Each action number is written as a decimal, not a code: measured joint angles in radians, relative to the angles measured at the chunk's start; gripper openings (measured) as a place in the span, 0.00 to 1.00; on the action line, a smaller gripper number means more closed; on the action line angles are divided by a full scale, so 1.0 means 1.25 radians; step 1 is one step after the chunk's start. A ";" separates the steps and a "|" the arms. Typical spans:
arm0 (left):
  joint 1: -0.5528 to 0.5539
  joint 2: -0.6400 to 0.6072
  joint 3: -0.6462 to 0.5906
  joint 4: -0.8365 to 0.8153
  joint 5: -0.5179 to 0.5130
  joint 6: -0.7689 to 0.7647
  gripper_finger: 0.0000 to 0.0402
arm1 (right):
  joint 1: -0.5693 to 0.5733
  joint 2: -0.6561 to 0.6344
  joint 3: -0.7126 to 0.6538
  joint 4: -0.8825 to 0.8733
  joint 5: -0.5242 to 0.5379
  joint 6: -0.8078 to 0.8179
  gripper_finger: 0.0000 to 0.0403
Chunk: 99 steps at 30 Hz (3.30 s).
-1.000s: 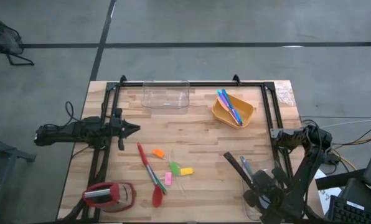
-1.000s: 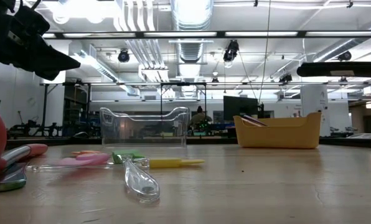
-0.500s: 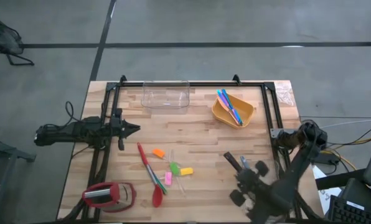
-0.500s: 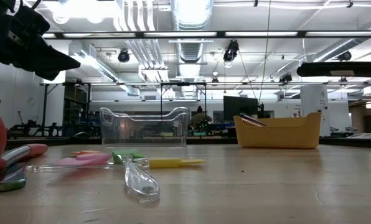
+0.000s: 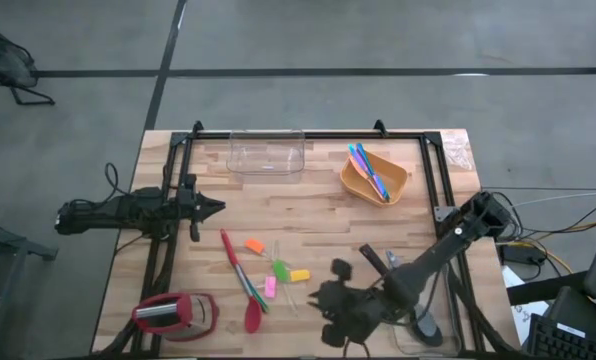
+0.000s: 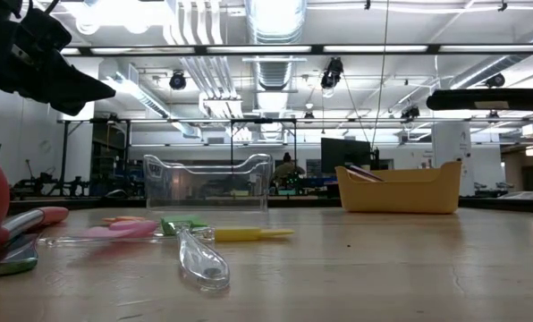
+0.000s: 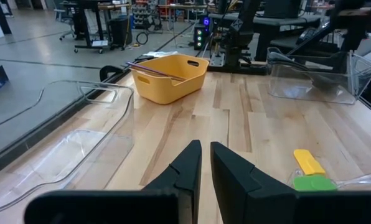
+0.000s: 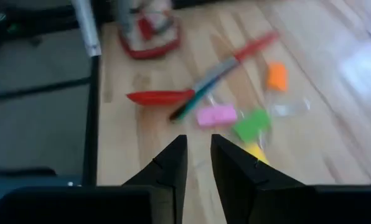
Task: Pick & Place Kitchen Items
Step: Put the red serving spoon into the bottom transparent bin
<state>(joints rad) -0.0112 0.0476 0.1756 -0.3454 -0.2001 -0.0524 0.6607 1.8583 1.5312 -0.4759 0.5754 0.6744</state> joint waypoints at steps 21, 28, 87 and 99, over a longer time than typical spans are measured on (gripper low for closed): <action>0.000 0.000 0.000 0.000 0.000 0.000 0.11 | -0.045 0.402 0.354 0.133 0.042 -0.758 0.53; 0.000 0.000 0.000 -0.002 0.000 0.000 0.11 | -0.061 0.520 0.554 -0.050 -0.020 -0.771 0.54; 0.000 0.001 0.000 -0.002 0.000 0.000 0.11 | 0.028 0.486 0.655 -0.387 0.211 -0.659 0.03; 0.000 0.001 0.000 -0.004 0.000 0.000 0.11 | 0.136 0.418 0.655 -0.786 0.237 -0.365 0.03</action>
<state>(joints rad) -0.0109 0.0486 0.1753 -0.3500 -0.2001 -0.0525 0.8310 2.3813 2.3505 -1.4583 0.8719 0.2175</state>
